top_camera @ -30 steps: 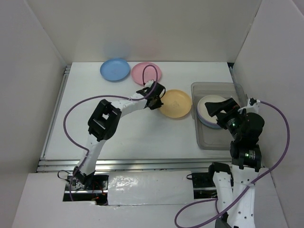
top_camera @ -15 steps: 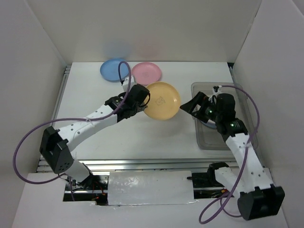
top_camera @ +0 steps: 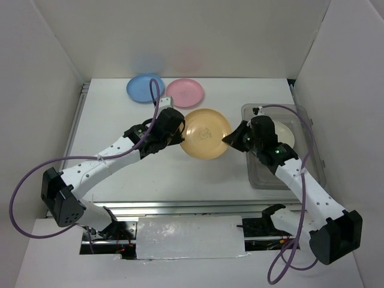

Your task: Place the plates into the plastic bin on the countertop

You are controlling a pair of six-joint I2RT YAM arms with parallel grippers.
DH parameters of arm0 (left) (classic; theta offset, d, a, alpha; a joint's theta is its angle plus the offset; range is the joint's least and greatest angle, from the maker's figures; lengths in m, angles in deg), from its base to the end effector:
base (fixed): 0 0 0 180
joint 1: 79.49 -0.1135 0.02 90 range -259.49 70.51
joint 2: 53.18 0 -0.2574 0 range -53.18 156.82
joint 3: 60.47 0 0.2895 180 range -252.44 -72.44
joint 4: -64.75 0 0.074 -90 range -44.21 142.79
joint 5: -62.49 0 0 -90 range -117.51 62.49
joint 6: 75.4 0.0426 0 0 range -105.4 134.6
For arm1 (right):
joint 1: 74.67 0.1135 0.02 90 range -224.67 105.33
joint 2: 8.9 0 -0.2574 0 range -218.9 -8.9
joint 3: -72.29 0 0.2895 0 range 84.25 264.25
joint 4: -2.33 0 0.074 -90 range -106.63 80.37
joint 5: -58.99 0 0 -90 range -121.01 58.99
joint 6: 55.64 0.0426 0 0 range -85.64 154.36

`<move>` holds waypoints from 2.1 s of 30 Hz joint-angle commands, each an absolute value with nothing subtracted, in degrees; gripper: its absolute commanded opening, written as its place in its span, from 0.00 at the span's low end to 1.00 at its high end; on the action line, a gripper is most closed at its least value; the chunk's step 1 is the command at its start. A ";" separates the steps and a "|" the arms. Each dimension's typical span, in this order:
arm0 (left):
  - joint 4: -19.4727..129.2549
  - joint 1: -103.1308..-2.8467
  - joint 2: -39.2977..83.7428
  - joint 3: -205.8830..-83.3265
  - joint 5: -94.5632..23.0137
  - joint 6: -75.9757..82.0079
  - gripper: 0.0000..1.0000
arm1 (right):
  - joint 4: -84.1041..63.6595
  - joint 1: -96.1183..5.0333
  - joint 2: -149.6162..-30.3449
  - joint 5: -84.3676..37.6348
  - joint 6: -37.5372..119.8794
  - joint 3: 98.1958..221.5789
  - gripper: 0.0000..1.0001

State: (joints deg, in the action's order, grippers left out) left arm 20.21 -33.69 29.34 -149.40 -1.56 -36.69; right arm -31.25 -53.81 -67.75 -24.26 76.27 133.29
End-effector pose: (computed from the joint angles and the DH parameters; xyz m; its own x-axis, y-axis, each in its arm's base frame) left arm 0.2661 -0.2469 0.3317 -0.5850 -0.4049 -0.7028 -0.0828 0.8918 -0.4448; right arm 0.2556 0.1027 0.2840 -0.6614 0.4578 -0.5941 -0.0074 0.7880 0.6156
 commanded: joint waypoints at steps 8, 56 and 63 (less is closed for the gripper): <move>13.24 -34.13 23.46 -150.58 5.01 -37.88 0.99 | -34.16 -76.47 -68.58 -31.28 78.20 136.39 0.00; 67.26 -79.13 56.48 -141.96 -28.93 -48.50 0.99 | -19.48 -81.89 -46.88 10.90 79.62 122.31 1.00; 77.15 -83.27 69.58 -150.00 -29.54 -52.81 0.99 | -20.52 -73.02 -46.78 13.03 76.46 122.84 1.00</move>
State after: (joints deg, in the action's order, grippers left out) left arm 68.91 -82.41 64.77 -144.09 -28.49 -49.78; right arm -23.15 -75.14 -46.90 10.55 78.28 122.58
